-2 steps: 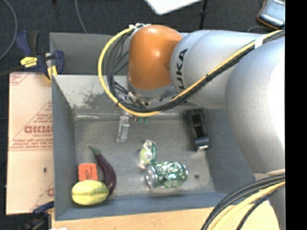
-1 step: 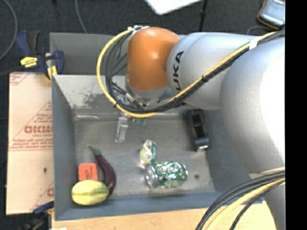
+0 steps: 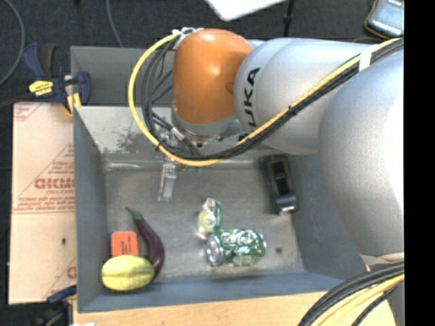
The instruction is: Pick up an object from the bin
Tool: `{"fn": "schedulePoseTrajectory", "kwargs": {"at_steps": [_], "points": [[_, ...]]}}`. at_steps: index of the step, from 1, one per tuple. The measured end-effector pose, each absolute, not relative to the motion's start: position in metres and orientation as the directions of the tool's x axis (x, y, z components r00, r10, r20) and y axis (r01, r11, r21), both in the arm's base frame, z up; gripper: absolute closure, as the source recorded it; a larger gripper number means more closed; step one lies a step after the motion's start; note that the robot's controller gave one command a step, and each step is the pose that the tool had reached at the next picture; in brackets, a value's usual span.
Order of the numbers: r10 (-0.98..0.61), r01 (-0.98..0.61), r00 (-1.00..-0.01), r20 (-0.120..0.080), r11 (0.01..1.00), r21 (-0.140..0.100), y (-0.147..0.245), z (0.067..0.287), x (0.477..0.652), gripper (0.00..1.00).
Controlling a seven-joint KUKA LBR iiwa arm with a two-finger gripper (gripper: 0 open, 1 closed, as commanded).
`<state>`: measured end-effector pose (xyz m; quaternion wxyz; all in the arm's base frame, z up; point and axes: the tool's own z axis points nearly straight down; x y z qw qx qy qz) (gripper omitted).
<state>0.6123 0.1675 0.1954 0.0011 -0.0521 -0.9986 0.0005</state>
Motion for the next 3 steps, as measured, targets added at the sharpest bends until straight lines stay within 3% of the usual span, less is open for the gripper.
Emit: {"fn": "schedulePoseTrajectory", "kwargs": {"at_steps": [1, 2, 3], "points": [[0.067, 0.066, -0.998, -0.015, 0.998, 0.006, 0.128, 0.201, 0.619, 0.00], [0.074, 0.074, -0.997, -0.010, 0.997, 0.000, 0.111, 0.138, 0.614, 0.00], [-0.059, -0.059, -0.998, -0.009, 0.998, 0.000, 0.122, 0.099, 0.609, 0.00]]}}
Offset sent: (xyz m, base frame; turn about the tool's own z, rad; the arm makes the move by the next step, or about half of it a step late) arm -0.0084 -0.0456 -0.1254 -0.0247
